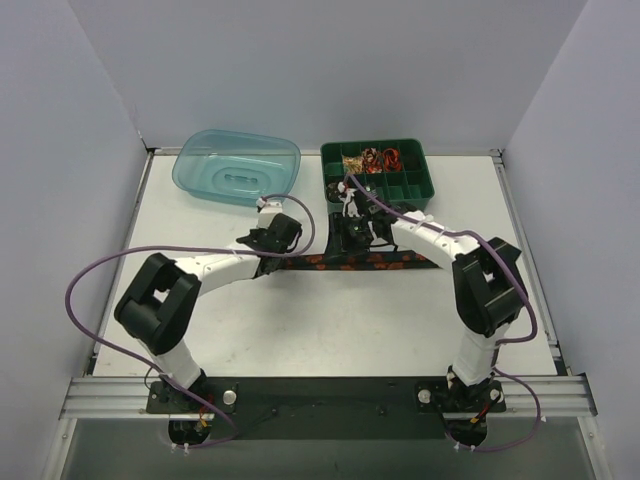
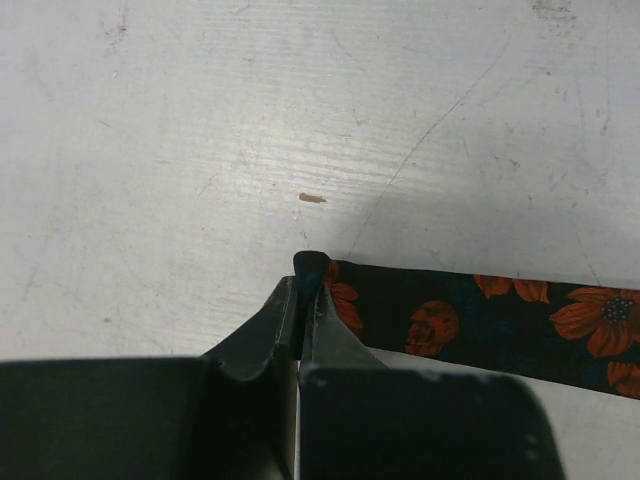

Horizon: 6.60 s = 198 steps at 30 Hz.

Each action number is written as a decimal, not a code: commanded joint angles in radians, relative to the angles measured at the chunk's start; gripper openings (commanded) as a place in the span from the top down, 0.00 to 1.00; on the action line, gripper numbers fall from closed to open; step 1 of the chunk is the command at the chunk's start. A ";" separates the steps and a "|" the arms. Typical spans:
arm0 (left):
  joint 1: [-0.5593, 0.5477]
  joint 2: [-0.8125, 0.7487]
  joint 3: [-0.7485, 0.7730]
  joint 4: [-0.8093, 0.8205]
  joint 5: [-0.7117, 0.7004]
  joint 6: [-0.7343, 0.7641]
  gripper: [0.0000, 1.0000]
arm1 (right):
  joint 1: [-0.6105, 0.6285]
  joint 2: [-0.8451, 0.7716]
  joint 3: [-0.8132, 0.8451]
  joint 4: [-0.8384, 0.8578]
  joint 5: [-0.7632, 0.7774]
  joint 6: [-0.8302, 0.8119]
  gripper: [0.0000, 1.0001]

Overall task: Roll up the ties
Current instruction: Roll the tie at the center of the board.

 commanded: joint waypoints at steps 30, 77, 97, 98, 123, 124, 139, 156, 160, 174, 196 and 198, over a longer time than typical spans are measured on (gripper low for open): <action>-0.196 0.271 0.338 -0.283 -0.296 0.042 1.00 | -0.118 -0.165 -0.163 0.064 0.017 -0.011 0.18; -0.073 0.159 -0.068 0.282 0.273 -0.115 0.52 | -0.121 -0.094 -0.177 0.069 0.004 -0.003 0.18; -0.012 0.116 -0.202 0.466 0.374 -0.161 0.58 | -0.119 -0.082 -0.168 0.060 -0.012 -0.009 0.18; -0.010 0.116 -0.204 0.469 0.377 -0.161 0.58 | -0.119 -0.079 -0.169 0.060 -0.013 -0.009 0.18; 0.018 0.113 -0.253 0.555 0.431 -0.167 0.73 | -0.107 -0.056 -0.151 0.049 -0.029 -0.011 0.18; 0.018 0.119 -0.248 0.550 0.432 -0.166 0.73 | -0.107 -0.053 -0.151 0.049 -0.029 -0.011 0.18; 0.018 0.187 -0.158 0.415 0.429 -0.147 0.67 | -0.105 -0.039 -0.140 0.041 -0.033 -0.009 0.18; 0.019 0.033 -0.155 0.369 0.405 -0.130 0.46 | -0.079 -0.040 -0.103 0.032 -0.038 -0.009 0.18; 0.022 -0.005 -0.148 0.345 0.399 -0.123 0.46 | -0.064 -0.033 -0.074 0.023 -0.039 -0.008 0.18; 0.053 -0.192 -0.236 0.425 0.412 -0.110 0.44 | -0.023 0.012 0.021 -0.009 -0.039 -0.006 0.18; 0.217 -0.307 -0.378 0.407 0.474 -0.155 0.38 | 0.076 0.099 0.164 -0.046 -0.030 -0.006 0.21; 0.229 -0.297 -0.398 0.450 0.504 -0.164 0.37 | 0.074 0.101 0.164 -0.046 -0.030 -0.006 0.21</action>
